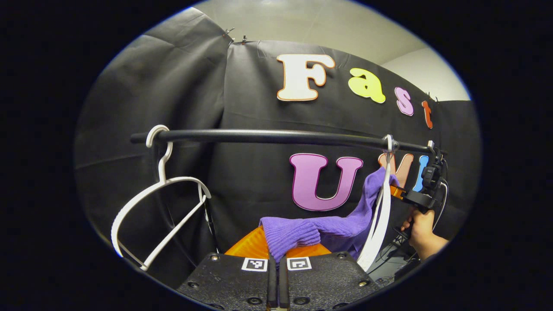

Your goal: Grasp the clothes on the hanger with both hands and then place them into the laundry hamper below.

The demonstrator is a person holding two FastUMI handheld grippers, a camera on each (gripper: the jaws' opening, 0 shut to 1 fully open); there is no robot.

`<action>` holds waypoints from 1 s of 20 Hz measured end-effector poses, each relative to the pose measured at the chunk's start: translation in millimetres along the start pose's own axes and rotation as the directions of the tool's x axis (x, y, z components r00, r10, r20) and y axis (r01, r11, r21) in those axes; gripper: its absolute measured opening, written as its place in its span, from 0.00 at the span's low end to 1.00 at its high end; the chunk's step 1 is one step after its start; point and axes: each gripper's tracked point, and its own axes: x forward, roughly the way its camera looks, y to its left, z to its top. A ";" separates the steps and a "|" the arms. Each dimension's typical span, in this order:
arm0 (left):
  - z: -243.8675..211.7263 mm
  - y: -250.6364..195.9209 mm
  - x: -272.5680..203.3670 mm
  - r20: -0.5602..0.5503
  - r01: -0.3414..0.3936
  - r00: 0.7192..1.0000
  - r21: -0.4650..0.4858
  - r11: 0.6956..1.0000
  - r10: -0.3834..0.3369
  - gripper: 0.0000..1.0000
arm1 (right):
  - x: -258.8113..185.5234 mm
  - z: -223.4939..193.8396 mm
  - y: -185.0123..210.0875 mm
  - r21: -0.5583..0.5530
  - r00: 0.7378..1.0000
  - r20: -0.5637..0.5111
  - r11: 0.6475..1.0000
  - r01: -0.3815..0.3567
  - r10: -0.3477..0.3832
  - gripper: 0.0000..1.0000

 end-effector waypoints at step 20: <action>-85.1 9.3 -4.6 -0.107 -0.002 0.994 0.001 1.000 0.002 0.02 | -23.9 -128.4 -27.2 0.000 0.979 -0.173 0.994 0.108 -0.106 0.01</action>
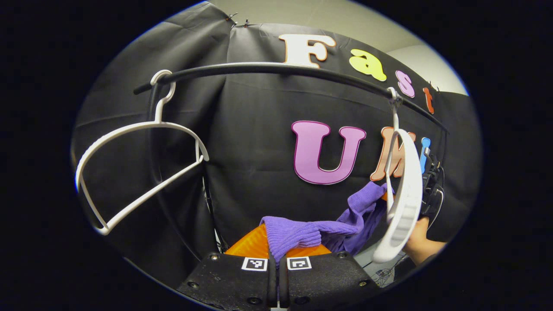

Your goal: Grasp the clothes on the hanger with both hands and then place them into the laundry hamper below.

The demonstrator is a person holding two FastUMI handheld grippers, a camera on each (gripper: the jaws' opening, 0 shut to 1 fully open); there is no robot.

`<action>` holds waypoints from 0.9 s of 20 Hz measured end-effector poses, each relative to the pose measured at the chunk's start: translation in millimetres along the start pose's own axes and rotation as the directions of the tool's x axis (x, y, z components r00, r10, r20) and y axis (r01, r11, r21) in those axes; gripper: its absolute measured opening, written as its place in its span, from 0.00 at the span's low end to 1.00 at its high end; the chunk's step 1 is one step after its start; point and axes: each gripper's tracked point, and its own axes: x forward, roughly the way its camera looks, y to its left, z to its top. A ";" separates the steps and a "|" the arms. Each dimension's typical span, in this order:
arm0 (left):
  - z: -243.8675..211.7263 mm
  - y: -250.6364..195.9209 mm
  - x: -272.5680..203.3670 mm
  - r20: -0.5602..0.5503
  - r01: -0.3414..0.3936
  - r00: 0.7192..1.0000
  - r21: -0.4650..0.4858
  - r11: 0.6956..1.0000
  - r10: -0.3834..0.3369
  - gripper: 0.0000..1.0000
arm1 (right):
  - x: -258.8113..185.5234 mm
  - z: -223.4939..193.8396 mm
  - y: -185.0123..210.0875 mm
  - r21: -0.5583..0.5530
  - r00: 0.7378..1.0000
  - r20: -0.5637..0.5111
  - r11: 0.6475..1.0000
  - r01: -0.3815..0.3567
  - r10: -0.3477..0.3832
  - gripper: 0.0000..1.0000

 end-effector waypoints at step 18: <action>-58.9 -6.2 -29.0 -0.023 0.187 0.982 0.008 0.982 -0.187 0.02 | -145.3 -71.5 6.1 -0.081 0.994 -0.065 0.993 0.087 -0.092 0.01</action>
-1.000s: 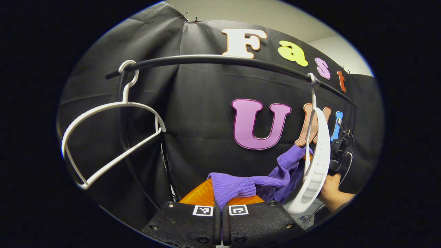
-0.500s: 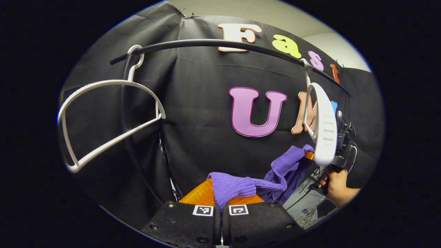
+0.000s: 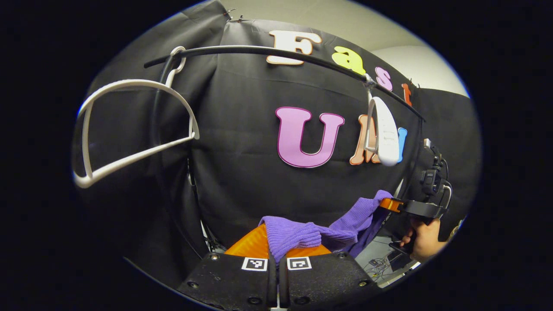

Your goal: Grasp the clothes on the hanger with both hands and then place them into the laundry hamper below.

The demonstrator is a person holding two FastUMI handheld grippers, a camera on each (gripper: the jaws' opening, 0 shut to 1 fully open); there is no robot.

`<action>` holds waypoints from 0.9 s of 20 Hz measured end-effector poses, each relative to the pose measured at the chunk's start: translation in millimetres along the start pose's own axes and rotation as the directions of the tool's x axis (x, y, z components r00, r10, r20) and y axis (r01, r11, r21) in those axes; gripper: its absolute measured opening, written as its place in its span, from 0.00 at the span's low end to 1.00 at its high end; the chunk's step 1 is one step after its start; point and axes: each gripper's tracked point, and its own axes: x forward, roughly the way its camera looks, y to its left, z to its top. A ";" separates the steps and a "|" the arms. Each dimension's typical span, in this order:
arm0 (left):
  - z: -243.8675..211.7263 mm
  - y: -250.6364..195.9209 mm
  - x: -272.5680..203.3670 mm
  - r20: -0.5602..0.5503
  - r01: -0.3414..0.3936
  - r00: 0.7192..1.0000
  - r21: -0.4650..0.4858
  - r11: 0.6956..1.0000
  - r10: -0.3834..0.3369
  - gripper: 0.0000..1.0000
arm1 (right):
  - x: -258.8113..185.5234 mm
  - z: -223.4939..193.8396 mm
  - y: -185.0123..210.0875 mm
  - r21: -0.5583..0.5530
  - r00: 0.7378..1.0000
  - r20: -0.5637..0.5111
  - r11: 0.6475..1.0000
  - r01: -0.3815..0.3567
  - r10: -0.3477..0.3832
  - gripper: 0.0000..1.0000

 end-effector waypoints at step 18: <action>-41.5 -147.7 24.5 -0.101 0.173 0.981 0.052 0.984 -0.167 0.03 | -99.0 2.5 12.7 0.050 0.990 -0.006 0.989 -0.139 0.139 0.01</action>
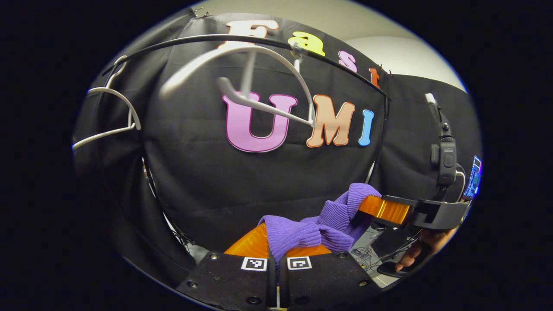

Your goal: Grasp the clothes on the hanger with both hands and then place them into the laundry hamper below.

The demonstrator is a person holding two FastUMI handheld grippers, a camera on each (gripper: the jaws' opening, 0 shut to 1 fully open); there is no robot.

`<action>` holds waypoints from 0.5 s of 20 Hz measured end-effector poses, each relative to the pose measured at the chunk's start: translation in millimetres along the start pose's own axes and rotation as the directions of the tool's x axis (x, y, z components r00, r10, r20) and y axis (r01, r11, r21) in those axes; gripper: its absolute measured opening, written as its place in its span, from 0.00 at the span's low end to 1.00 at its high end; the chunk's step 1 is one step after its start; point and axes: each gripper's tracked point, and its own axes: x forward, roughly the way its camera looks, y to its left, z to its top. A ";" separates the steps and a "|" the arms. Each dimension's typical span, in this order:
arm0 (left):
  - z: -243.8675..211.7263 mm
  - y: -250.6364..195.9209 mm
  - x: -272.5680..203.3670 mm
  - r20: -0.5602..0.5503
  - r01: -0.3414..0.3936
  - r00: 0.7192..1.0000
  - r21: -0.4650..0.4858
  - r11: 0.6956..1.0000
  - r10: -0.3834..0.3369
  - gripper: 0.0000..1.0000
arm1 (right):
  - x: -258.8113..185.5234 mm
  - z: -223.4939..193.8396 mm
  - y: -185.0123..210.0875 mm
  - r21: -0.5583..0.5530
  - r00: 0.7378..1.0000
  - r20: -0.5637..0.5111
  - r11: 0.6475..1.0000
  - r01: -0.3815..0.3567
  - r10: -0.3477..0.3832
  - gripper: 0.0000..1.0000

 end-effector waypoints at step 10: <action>11.4 -65.8 52.3 -0.006 -0.040 0.999 0.128 0.991 0.041 0.03 | -5.1 45.8 -53.3 0.018 0.995 0.093 0.999 -0.045 0.043 0.01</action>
